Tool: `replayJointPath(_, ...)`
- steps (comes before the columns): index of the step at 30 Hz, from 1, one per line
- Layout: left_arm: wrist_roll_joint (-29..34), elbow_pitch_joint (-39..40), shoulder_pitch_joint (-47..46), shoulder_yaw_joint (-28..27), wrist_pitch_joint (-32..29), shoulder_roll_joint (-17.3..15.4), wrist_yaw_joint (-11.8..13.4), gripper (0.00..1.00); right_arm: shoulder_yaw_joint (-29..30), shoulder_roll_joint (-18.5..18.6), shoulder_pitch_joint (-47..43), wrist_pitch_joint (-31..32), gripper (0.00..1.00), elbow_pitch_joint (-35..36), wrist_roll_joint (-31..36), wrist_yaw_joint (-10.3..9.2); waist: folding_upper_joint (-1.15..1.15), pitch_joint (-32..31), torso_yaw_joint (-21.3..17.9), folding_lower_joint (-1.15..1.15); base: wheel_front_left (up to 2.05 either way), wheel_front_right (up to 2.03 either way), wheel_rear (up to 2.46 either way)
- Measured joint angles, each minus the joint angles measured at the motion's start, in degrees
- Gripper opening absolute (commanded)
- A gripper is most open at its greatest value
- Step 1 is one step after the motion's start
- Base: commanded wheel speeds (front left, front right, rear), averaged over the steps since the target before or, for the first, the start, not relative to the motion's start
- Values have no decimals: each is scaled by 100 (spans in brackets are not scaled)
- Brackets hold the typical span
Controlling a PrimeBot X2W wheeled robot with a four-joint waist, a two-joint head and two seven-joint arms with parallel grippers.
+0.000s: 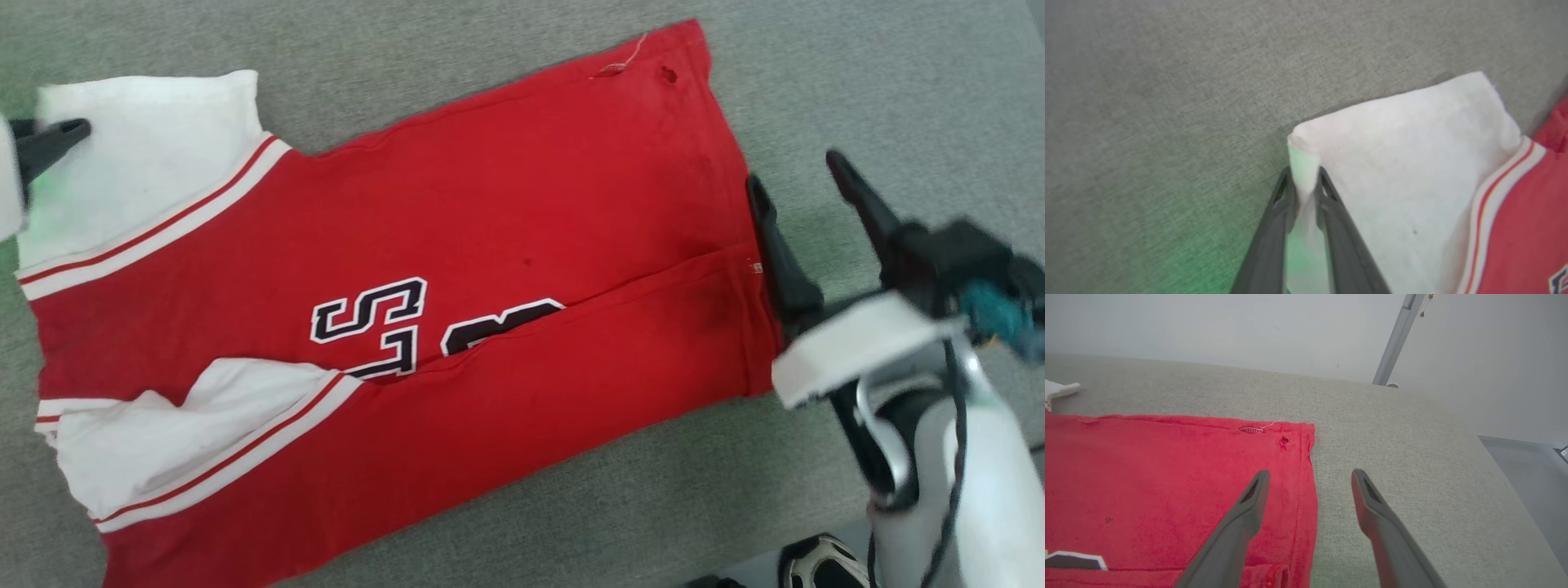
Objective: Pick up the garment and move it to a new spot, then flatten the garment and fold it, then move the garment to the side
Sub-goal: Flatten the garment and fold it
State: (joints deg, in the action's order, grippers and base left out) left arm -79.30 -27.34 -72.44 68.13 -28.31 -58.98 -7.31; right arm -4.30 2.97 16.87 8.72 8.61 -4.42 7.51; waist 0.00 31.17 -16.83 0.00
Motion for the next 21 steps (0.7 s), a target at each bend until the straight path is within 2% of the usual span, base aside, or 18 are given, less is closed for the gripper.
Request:
replayJointPath(4, 5, 160, -41, 77, 108, 101, -1, 0, 4, 105, 667, 957, 100, -259, 26, 1, 0, 24, 117, 0, 0, 0, 0)
replayJointPath(8, 14, 258, -109, 151, 256, 270, -1, 0, 8, 533, 1507, 1992, 100, -753, -153, 1, 0, 69, 291, 0, 0, 0, 0)
replayJointPath(11, 15, 346, -164, 188, 346, 412, -1, 0, 115, 641, 2117, 2641, 100, -1169, -411, 1, 0, 132, 447, 0, 0, 0, 0)
replayJointPath(16, 14, 408, -343, 249, 450, 580, -20, 0, 303, 755, 2926, 3546, 100, -1861, -569, 0, 0, 269, 705, 0, 0, 0, 0)
replayJointPath(21, 5, 497, -438, 294, 584, 694, -20, 0, 218, 770, 3255, 4166, 100, -2261, -557, 1, 0, 387, 917, 0, 0, 0, 0)
